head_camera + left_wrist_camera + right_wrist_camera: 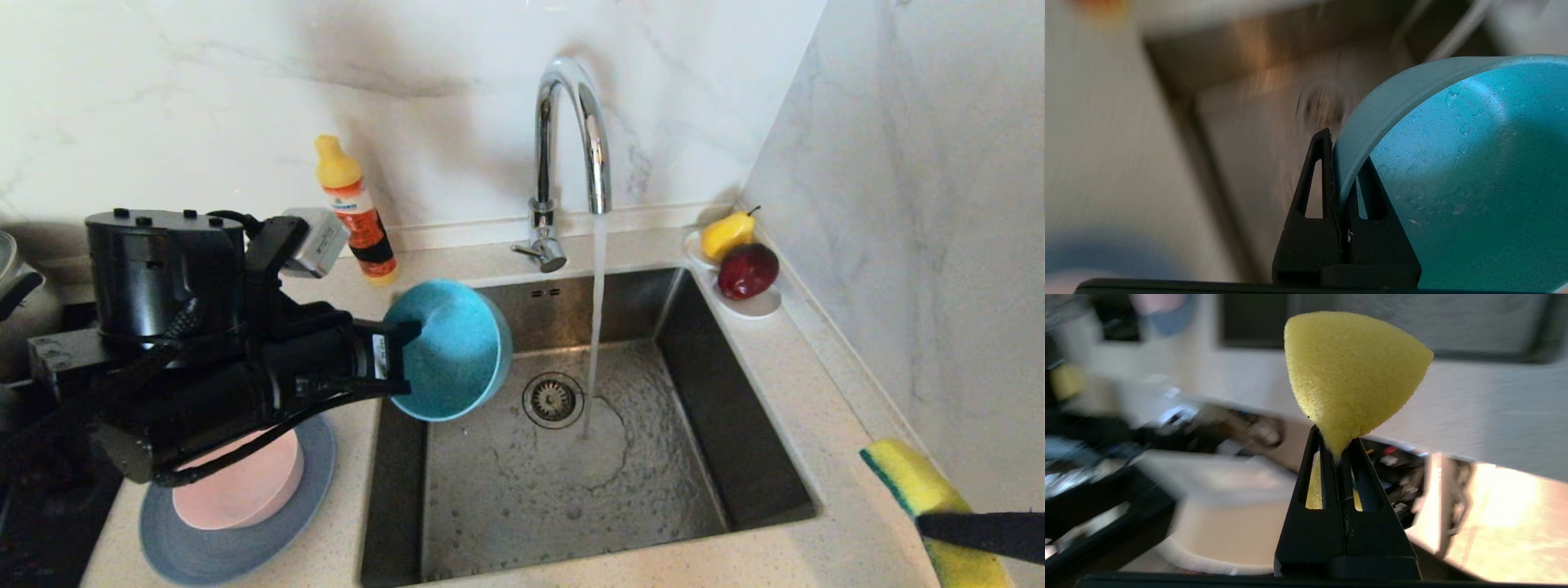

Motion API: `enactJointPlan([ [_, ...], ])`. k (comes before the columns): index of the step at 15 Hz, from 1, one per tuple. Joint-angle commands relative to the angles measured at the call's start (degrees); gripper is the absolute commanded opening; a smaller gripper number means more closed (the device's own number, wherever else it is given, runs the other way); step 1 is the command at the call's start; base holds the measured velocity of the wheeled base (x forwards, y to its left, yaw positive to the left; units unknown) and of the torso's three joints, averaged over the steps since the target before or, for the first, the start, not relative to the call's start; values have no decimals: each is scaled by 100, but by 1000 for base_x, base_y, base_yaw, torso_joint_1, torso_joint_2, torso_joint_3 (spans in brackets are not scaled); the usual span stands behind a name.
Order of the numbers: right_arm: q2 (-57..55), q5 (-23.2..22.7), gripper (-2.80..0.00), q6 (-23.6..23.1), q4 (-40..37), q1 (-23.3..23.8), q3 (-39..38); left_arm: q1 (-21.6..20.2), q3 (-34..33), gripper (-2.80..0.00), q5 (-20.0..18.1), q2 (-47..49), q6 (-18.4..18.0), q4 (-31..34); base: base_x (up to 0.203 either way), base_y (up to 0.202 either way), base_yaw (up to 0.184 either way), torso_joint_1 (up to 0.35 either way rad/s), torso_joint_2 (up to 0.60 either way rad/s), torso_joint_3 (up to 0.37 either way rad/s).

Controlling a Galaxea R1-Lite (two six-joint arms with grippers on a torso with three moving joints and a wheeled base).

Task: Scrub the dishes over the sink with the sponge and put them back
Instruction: Wipe the bowl

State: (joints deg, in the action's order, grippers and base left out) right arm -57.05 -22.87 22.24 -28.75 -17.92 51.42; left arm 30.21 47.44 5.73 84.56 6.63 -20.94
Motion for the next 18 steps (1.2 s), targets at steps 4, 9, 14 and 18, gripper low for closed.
enactJointPlan([
  [4,-387,-629,-280,420,-558,-649,780,875,-169,-280,415,-449,-125,1156,0,0,0,0,0,0],
  [9,-1205,-641,-280,873,-567,-1443,1385,1761,-225,-280,1824,340,-259,244,0,0,0,0,0,0],
  [14,-2136,-462,-280,1010,-1313,-2152,2343,2319,-428,-280,2944,1134,-645,-1704,0,0,0,0,0,0],
  [18,-2788,-400,-280,1019,-1407,-2416,3024,2391,-376,-280,3130,1453,-733,-2288,0,0,0,0,0,0],
])
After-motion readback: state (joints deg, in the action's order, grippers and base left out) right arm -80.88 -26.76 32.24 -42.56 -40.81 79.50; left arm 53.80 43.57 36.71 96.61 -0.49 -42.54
